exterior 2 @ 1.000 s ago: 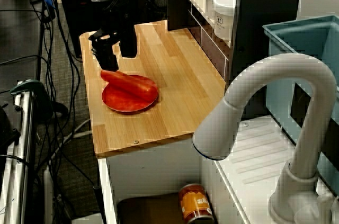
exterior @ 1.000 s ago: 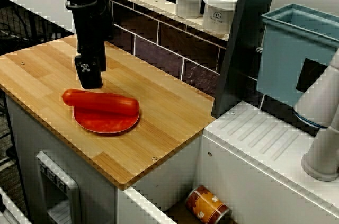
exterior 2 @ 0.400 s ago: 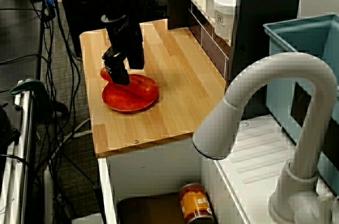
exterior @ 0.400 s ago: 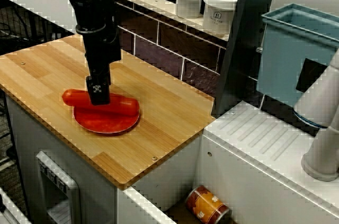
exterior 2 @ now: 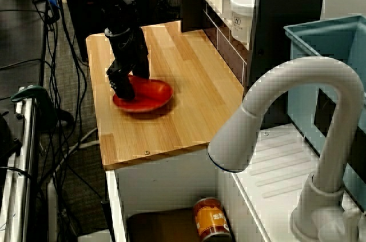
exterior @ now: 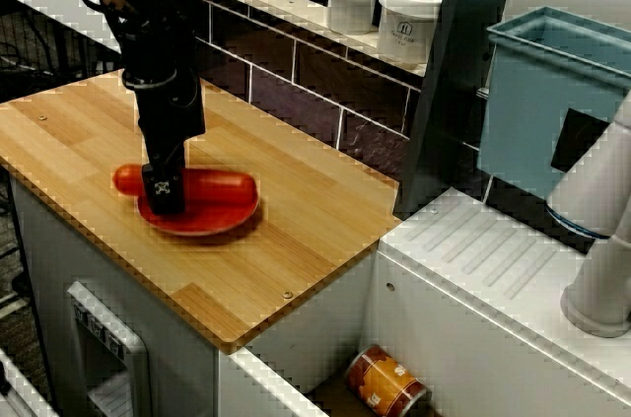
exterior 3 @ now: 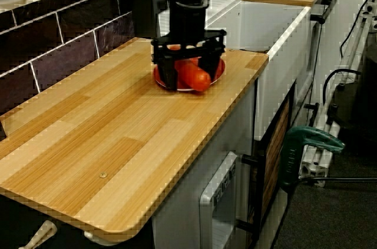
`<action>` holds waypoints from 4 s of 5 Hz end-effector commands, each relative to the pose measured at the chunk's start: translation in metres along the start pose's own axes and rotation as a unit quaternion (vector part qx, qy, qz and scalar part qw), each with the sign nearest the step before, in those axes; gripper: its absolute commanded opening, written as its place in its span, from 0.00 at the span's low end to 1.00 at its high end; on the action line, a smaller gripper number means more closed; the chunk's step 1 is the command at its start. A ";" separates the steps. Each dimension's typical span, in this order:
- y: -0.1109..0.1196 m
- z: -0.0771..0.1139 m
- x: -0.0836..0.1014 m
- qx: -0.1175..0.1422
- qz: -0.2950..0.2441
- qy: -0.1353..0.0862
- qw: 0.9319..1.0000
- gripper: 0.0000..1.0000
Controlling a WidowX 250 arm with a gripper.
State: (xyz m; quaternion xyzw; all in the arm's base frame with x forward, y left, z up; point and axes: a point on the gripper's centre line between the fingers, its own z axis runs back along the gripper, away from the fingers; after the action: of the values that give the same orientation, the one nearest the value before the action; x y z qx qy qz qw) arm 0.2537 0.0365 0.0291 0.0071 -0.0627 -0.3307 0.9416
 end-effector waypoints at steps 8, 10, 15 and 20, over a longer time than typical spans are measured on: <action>0.114 0.063 -0.071 0.036 0.166 -0.046 0.984 0.00; 0.126 0.036 -0.091 0.038 0.208 -0.022 0.977 0.00; 0.131 0.042 -0.077 -0.026 0.205 -0.007 0.978 1.00; 0.150 0.022 -0.116 0.040 0.208 -0.032 0.977 1.00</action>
State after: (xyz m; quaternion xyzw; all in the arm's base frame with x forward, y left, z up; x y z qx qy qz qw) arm 0.2580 0.2231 0.0363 0.0072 -0.0968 -0.1230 0.9876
